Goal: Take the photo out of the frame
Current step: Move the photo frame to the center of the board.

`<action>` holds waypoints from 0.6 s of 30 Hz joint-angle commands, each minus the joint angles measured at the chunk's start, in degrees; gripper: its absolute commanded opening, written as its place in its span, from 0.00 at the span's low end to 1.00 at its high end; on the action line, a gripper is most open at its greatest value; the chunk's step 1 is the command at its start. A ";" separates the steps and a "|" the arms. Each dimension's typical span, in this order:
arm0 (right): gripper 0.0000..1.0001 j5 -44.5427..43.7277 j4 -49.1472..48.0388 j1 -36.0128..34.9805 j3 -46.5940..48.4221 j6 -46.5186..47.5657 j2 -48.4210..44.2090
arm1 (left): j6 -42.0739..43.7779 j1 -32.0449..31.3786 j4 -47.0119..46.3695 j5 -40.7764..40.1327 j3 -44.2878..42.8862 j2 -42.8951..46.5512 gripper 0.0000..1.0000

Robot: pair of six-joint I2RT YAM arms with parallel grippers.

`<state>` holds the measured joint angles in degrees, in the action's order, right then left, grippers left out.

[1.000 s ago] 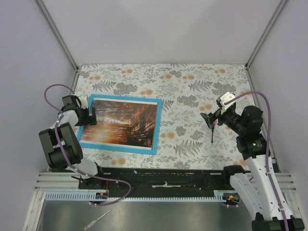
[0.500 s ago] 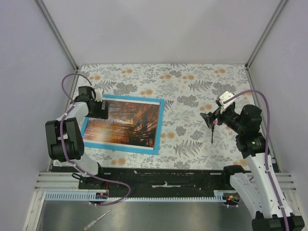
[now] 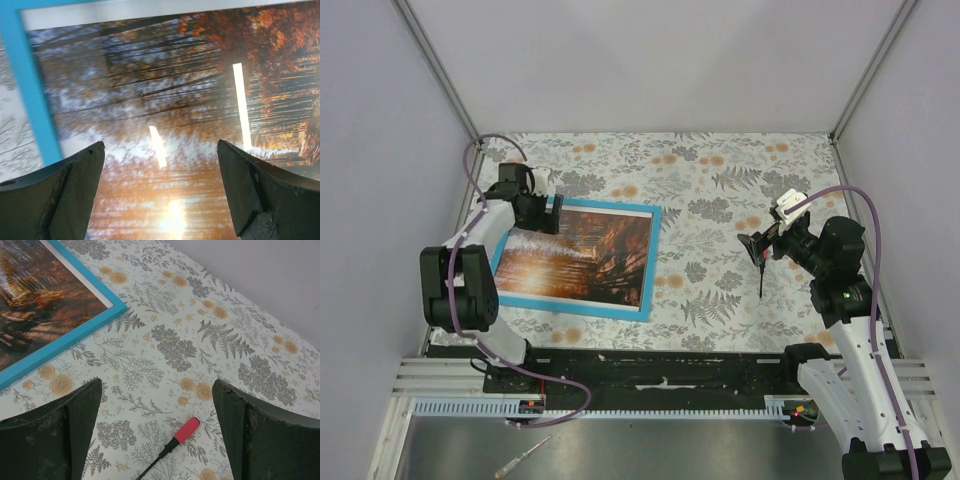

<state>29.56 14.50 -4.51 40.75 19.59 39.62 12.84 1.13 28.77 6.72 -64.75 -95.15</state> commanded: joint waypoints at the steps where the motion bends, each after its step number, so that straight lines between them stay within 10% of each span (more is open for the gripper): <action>1: 0.98 0.06 -1.05 0.21 0.73 0.79 -0.24 | -2.73 4.05 0.23 -3.47 -1.70 6.56 1.00; 18: 0.98 0.58 -0.88 0.21 0.64 1.15 -0.59 | 2.98 17.68 1.63 3.82 2.88 -0.55 1.00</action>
<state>29.69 14.72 -4.38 40.75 20.23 39.46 13.21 18.15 29.63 7.57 -62.48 -94.41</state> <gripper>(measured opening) 0.982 0.994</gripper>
